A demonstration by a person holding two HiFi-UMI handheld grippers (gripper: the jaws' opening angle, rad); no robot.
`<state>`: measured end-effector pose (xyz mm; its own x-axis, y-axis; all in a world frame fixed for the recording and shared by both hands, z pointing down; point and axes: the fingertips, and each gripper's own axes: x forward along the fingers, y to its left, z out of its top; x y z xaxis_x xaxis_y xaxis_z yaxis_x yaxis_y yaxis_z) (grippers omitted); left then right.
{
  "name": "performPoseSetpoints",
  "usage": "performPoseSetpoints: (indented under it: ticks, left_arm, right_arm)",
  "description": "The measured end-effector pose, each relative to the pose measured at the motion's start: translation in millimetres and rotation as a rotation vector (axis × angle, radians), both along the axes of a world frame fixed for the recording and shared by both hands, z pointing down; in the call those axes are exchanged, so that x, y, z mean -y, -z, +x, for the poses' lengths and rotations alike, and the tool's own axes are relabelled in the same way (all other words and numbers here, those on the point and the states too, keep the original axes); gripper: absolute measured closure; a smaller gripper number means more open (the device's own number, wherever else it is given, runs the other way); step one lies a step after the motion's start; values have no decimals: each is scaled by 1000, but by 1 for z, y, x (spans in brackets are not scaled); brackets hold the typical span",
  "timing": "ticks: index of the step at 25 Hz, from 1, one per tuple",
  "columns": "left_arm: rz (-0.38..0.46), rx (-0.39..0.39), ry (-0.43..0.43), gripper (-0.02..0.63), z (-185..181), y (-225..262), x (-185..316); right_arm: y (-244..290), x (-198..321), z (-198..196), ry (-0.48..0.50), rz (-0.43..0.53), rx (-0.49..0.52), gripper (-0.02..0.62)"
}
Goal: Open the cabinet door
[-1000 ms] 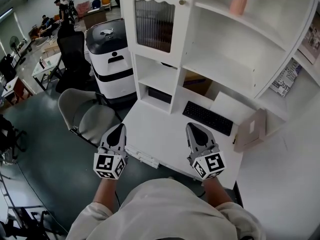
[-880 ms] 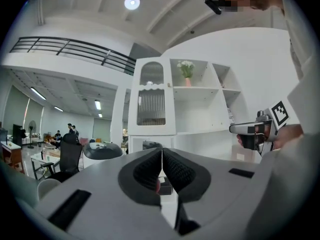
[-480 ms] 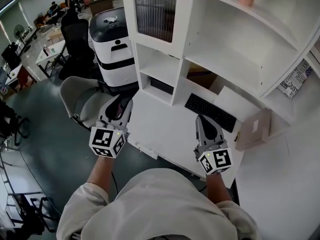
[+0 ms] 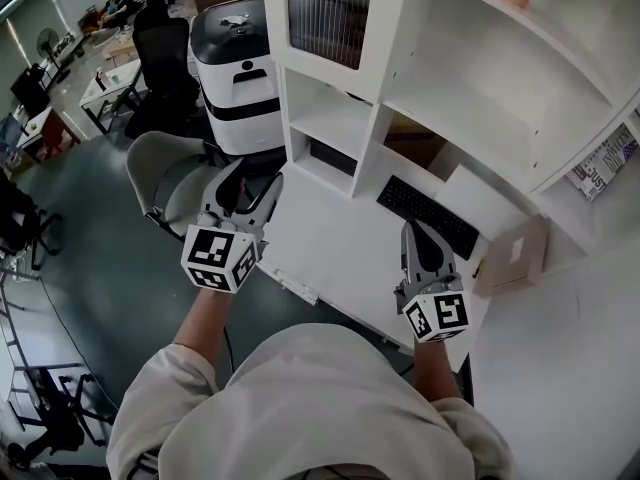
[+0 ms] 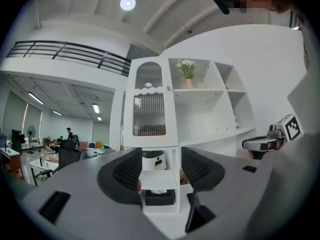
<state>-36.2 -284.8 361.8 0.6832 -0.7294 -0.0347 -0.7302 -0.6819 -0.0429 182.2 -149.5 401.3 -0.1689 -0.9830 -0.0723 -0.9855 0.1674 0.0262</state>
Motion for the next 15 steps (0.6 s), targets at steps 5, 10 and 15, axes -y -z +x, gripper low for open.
performPoseSetpoints:
  ticks: [5, 10, 15]
  left_arm:
    - [37, 15, -13, 360, 8, 16, 3]
    - [108, 42, -35, 360, 24, 47, 12]
    - [192, 92, -56, 360, 43, 80, 27]
  right_arm:
    - [2, -5, 1, -8, 3, 3, 591]
    - [3, -13, 4, -17, 5, 5, 591]
    - [4, -22, 14, -48, 11, 7, 591]
